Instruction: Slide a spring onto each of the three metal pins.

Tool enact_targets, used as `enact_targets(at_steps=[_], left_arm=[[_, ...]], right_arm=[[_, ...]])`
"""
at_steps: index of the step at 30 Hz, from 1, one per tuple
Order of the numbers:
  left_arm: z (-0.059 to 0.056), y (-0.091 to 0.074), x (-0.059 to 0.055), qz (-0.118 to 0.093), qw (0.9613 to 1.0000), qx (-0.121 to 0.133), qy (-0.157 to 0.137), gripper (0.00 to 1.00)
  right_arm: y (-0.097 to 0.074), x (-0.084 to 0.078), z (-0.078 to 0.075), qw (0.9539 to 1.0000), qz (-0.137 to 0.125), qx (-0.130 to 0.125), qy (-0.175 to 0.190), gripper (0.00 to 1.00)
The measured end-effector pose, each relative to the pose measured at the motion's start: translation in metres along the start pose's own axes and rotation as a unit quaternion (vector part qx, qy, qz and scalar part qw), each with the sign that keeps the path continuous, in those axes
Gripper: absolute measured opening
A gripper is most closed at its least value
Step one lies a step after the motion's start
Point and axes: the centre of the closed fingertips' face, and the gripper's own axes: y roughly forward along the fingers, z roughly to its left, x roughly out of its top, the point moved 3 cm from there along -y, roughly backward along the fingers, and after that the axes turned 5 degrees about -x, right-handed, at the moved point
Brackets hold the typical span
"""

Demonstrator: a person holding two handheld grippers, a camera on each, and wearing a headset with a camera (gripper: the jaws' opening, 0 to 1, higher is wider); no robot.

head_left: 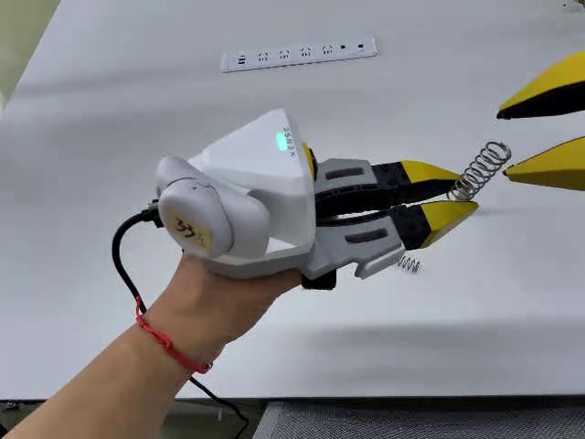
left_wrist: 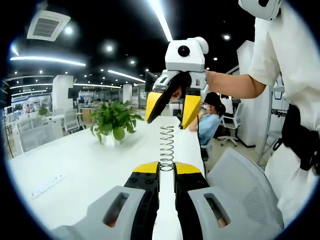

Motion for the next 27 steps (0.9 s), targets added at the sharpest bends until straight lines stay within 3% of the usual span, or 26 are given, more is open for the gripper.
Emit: enact_targets(at_steps=[4, 7, 10, 13, 17, 21, 27], left_arm=[[-0.004, 0.004, -0.002, 0.006, 0.9999, -0.012, 0.002, 0.06], [-0.006, 0.006, -0.003, 0.008, 0.9998, -0.02, 0.001, 0.06], [-0.01, 0.008, -0.004, 0.012, 0.9995, -0.029, 0.003, 0.06], [-0.012, 0.01, -0.005, 0.015, 0.9993, -0.034, 0.005, 0.06], [-0.012, 0.01, -0.006, 0.015, 0.9992, -0.038, 0.004, 0.06], [-0.013, 0.01, -0.006, 0.015, 0.9991, -0.041, 0.004, 0.06], [-0.012, 0.01, -0.006, 0.014, 0.999, -0.042, 0.003, 0.06]], right_arm=[[0.006, -0.001, 0.004, 0.9971, 0.047, 0.042, -0.043, 0.18], [0.011, -0.006, 0.009, 0.991, 0.083, 0.074, -0.075, 0.18], [0.015, -0.008, 0.016, 0.9856, 0.099, 0.106, -0.087, 0.17], [0.018, -0.013, 0.015, 0.9788, 0.126, 0.112, -0.116, 0.16], [0.02, -0.013, 0.018, 0.9753, 0.132, 0.129, -0.12, 0.13], [0.022, -0.016, 0.018, 0.9695, 0.151, 0.136, -0.137, 0.12], [0.023, -0.018, 0.02, 0.9644, 0.163, 0.145, -0.149, 0.1]])
